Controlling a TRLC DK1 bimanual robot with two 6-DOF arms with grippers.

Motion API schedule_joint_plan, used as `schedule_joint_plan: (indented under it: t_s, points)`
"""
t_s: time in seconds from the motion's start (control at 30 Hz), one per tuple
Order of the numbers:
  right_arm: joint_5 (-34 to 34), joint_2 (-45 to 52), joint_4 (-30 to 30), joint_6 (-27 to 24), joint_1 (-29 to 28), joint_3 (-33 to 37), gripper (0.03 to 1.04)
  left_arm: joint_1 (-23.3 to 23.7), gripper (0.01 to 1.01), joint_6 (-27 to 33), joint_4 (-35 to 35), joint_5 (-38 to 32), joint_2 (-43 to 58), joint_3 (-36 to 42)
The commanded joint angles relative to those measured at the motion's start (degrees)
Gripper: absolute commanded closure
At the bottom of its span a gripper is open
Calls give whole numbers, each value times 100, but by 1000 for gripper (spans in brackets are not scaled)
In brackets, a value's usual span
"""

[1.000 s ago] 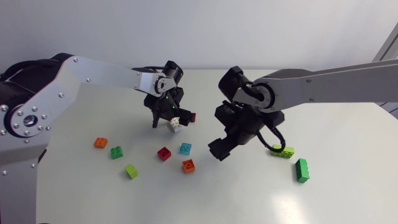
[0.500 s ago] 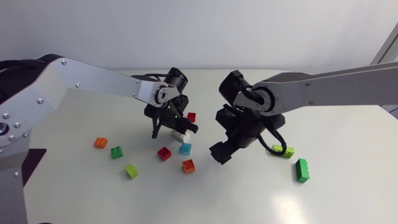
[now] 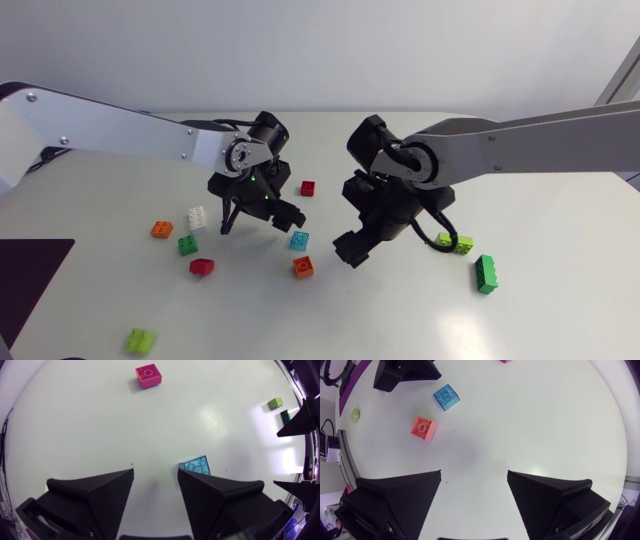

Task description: Sort duplo bricks by size, large to the right and small to the left

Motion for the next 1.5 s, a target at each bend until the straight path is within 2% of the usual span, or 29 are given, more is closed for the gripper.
schedule_joint_plan:
  t_s: [0.0,0.43,0.7,1.13,1.23,1.47]
  points:
    - [-6,-160,-59,80,56,-140,111,-41,44,48,-126,41,-159,126]
    - [-6,-257,-112,124,162,-148,111,153,44,13,-328,32,-467,161]
    - [3,-283,-129,159,241,-113,111,1076,44,-31,-512,-126,-643,117]
    - [3,-345,-129,159,258,-201,111,2684,44,707,-187,-302,-616,-375]
    - [3,-336,-129,159,285,-219,111,2913,46,742,-99,-311,-432,-401]
    - [12,-318,-112,194,311,-254,111,3088,75,821,85,-320,34,-427]
